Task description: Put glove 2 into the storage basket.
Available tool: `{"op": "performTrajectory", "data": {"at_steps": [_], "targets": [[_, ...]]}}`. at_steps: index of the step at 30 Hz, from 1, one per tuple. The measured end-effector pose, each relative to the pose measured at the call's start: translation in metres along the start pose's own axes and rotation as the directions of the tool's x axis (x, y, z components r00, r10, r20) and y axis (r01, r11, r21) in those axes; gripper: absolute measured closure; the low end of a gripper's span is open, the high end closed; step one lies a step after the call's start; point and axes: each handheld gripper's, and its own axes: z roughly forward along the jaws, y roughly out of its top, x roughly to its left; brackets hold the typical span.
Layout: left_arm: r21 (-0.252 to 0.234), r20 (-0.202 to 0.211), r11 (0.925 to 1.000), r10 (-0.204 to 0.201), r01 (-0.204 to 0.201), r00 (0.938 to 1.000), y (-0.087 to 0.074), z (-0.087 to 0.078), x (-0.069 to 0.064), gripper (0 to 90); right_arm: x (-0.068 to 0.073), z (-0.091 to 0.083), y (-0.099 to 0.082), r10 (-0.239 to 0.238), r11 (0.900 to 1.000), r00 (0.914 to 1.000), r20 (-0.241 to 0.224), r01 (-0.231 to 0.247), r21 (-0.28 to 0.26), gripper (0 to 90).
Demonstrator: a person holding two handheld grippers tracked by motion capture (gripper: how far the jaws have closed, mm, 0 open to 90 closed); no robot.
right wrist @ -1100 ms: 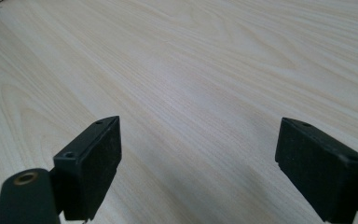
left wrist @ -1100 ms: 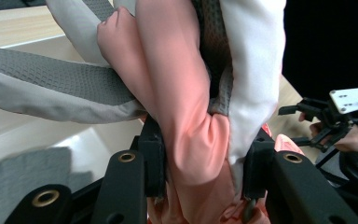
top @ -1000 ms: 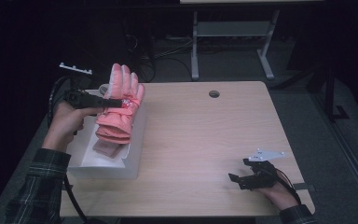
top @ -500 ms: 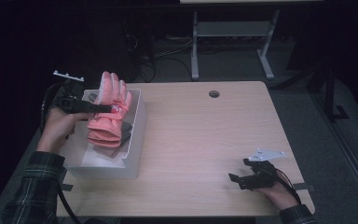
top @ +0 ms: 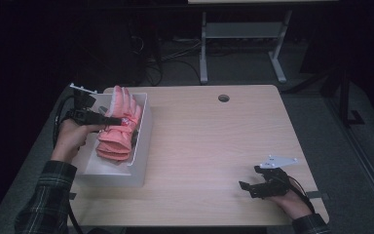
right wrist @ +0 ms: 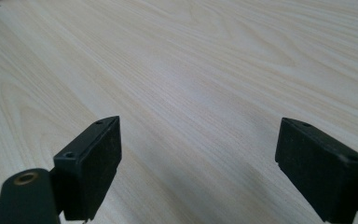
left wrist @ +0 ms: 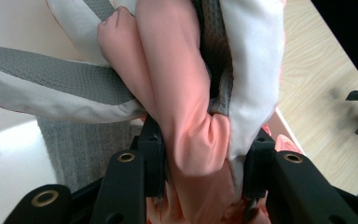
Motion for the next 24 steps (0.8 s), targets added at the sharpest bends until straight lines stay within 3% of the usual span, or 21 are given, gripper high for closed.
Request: {"op": "performTrajectory", "data": {"at_steps": [15, 24], "targets": [[0.059, -0.015, 0.9982, -0.01, 0.011, 0.9998, -0.009, 0.036, 0.009, 60.1, 0.0, 0.0, 0.0, -0.001, 1.0, 1.0, 0.0, 0.001, 0.001, 14.1], [0.087, -0.007, 0.9955, -0.037, 0.038, 0.9993, -0.017, 0.055, 0.019, 60.0, 0.0, 0.0, 0.0, 0.0, 1.0, 1.0, -0.001, 0.0, 0.0, 14.1]]}}
